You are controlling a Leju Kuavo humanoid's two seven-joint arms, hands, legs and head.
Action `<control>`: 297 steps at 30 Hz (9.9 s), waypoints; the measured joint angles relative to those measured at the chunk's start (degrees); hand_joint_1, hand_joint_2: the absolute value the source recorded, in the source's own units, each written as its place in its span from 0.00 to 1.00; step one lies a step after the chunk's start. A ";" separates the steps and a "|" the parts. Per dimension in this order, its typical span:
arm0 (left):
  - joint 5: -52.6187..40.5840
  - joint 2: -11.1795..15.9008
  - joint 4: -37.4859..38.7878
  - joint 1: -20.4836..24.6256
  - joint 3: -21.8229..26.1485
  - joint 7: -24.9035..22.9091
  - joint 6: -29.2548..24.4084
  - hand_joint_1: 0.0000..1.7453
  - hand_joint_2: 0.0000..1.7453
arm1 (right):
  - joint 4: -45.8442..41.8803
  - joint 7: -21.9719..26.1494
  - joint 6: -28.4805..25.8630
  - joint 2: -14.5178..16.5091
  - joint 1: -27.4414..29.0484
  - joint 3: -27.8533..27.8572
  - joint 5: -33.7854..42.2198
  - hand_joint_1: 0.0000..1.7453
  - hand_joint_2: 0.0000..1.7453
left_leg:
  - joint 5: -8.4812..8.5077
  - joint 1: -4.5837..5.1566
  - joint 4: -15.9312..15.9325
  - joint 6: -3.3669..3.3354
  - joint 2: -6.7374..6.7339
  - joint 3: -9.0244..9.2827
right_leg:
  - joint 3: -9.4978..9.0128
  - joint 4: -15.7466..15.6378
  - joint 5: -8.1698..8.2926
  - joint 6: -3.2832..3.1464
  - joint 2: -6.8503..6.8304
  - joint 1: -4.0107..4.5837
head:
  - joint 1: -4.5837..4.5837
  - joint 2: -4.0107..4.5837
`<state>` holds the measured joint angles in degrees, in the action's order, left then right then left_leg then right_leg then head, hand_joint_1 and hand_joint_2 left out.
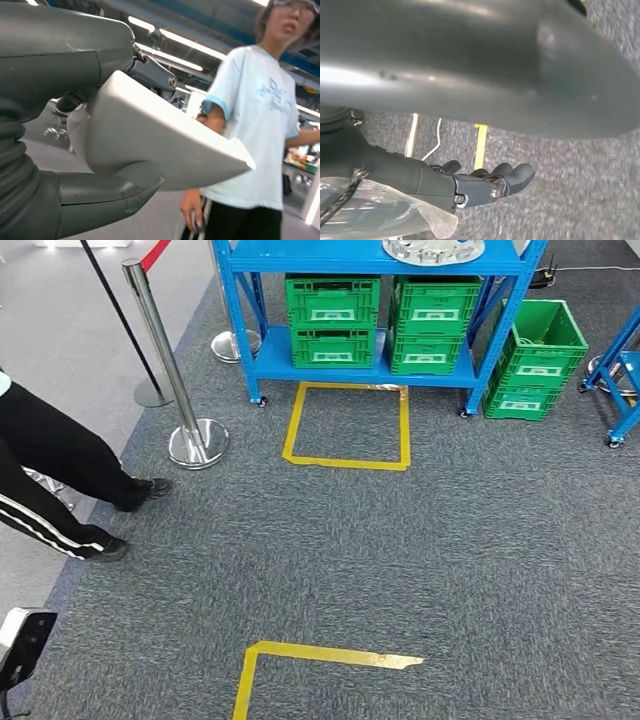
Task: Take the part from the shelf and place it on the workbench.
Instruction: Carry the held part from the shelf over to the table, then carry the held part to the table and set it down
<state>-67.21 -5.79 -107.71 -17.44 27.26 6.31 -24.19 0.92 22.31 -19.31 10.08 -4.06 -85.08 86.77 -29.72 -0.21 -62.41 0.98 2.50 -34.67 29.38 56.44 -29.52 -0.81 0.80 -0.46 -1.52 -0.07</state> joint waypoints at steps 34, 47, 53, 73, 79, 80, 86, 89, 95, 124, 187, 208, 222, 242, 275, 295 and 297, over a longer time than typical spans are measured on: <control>9.03 0.97 -0.77 2.07 4.36 0.95 -0.19 0.84 1.00 | 0.04 -0.64 -0.91 0.02 0.01 -1.35 -0.08 0.00 0.00 | -4.26 -0.41 -11.94 1.01 -2.19 -6.02 | 0.18 0.50 -0.42 -0.26 -2.34 0.06 | 0.68 0.00; 8.94 1.11 -1.69 2.78 6.84 1.97 -0.56 0.84 1.00 | 0.04 -0.74 -1.73 0.02 -0.17 -1.90 -0.10 0.00 0.00 | 3.46 0.13 5.49 -2.61 -3.20 2.33 | 3.40 9.89 -7.08 2.00 -1.74 0.63 | 0.31 0.00; 8.11 0.61 -1.71 2.71 7.11 1.95 -0.48 0.84 1.00 | 0.07 -0.89 -1.91 0.00 -0.15 -2.02 -0.08 0.00 0.00 | 3.40 -0.09 5.19 -2.35 1.61 2.43 | 4.11 8.32 -2.41 2.35 0.87 0.04 | 0.26 0.00; 6.07 -0.19 -1.75 2.74 7.27 1.76 -0.17 0.84 1.00 | 0.07 -1.14 -2.25 0.11 -0.17 -2.92 -0.14 0.00 0.00 | 2.85 1.14 3.91 -1.80 -6.95 1.36 | -1.22 0.89 -2.37 1.37 -8.58 0.86 | 1.28 0.00; 5.68 -0.28 -1.74 2.62 7.37 1.95 -0.35 0.84 1.00 | 0.07 -1.44 -2.28 0.08 -0.16 -3.23 -0.50 0.00 0.00 | 3.44 0.49 4.90 -2.87 -2.11 1.63 | 6.14 15.47 -9.20 2.40 -1.02 0.42 | 1.00 0.00; 5.58 -0.31 -1.74 2.59 7.39 1.97 -0.31 0.84 1.00 | 0.07 -1.50 -2.32 0.07 -0.17 -3.24 -0.61 0.00 0.00 | 3.43 0.48 4.89 -2.88 -1.23 1.68 | 7.56 17.47 -9.20 2.45 -0.88 0.41 | 1.02 0.00; 5.13 -0.36 -1.73 2.69 7.57 2.11 0.18 0.84 1.00 | 0.07 -1.65 -2.84 0.07 -0.28 -3.25 -1.22 0.00 0.00 | 2.93 0.21 4.00 -1.74 3.40 1.57 | 2.15 2.52 -0.27 2.21 3.54 -0.17 | 1.04 0.00; 5.03 -0.34 -1.71 2.67 7.72 2.26 0.36 0.84 1.00 | 0.06 -1.74 -3.02 0.11 -0.36 -3.26 -1.30 0.00 0.00 | 3.06 -0.07 3.77 -0.79 4.37 0.98 | 1.40 1.84 -0.45 1.08 2.51 -0.08 | 1.08 0.00; 4.99 -0.20 -1.54 3.11 7.63 2.30 0.51 0.84 1.00 | 0.07 -1.70 -2.97 0.20 -0.24 -3.32 -1.33 0.00 0.00 | -3.85 -0.28 -11.43 0.57 -2.07 -6.27 | 0.66 1.56 -0.89 -0.25 -2.21 0.34 | 1.85 0.00; 5.95 -0.10 -1.25 2.00 5.63 1.80 1.00 0.84 1.00 | 0.07 -1.08 -2.46 0.23 -0.04 -3.48 -0.61 0.00 0.00 | -2.60 -0.01 -7.15 0.20 -1.47 -4.17 | 1.27 1.97 -0.76 0.23 -0.37 0.04 | 2.00 0.00; 4.39 1.39 -1.18 1.80 5.66 1.61 1.57 0.84 1.00 | 0.07 -0.99 -1.12 0.28 -0.03 -3.76 -1.56 0.00 0.00 | -3.08 -0.15 -6.30 0.18 -1.10 -3.27 | 1.15 0.30 0.23 0.16 -1.02 -0.23 | 2.28 0.00; 1.08 4.43 1.15 2.44 0.35 0.17 1.70 0.84 1.00 | 0.09 -0.84 -0.73 0.20 -0.15 -3.79 -1.87 0.00 0.00 | 2.51 -0.23 4.43 -2.33 2.64 2.27 | 5.33 7.09 -1.32 2.28 1.63 -0.19 | 1.58 0.00; 5.81 8.93 16.71 9.47 -27.03 3.18 6.78 0.84 1.00 | 0.05 -2.36 -0.95 0.48 -0.65 -3.81 -4.81 0.00 0.00 | 0.52 -0.85 -6.14 0.94 -3.10 -3.81 | 0.43 0.07 -0.26 0.32 -4.35 -0.37 | 2.58 0.00; 2.51 9.99 30.92 15.12 -40.66 3.50 8.68 0.84 1.00 | -2.42 -4.26 -1.10 -0.81 -1.51 -3.85 -8.64 0.00 0.00 | 3.54 -0.27 4.76 -0.99 4.22 1.41 | 1.87 1.11 0.23 2.11 4.15 -0.76 | 1.48 0.00; -1.05 14.69 28.62 11.37 -24.85 -5.44 2.97 0.84 1.00 | -3.07 -1.69 -0.79 -1.07 -1.06 -3.85 -7.00 0.00 0.00 | 3.41 0.82 6.32 -1.17 -3.36 3.14 | -0.65 -0.96 -0.24 0.93 -3.64 0.10 | 1.79 0.00; -0.06 14.62 30.76 11.63 -15.05 -2.80 2.64 0.84 1.00 | -3.08 -1.33 -0.82 -1.07 -1.02 -3.85 -6.80 0.00 0.00 | 3.38 0.67 6.32 -1.15 -3.35 3.06 | -0.54 -0.96 -0.37 0.86 -3.67 0.26 | 1.79 0.00; -0.11 14.58 31.16 11.94 -15.15 -1.46 2.57 0.84 1.00 | -3.09 -1.39 -0.82 -1.07 -1.03 -3.85 -6.91 0.00 0.00 | 3.38 0.67 6.32 -1.15 -3.35 3.06 | -0.43 -0.96 -0.37 0.86 -3.68 0.26 | 1.79 0.00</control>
<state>-67.32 8.79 -76.55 -5.51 12.11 4.86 -21.62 -2.17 20.91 -20.13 9.01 -5.09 -88.94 79.85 -26.34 0.47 -56.09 -0.17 -0.84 -31.61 28.94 55.48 -29.89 0.06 -2.89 -0.20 0.27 -0.07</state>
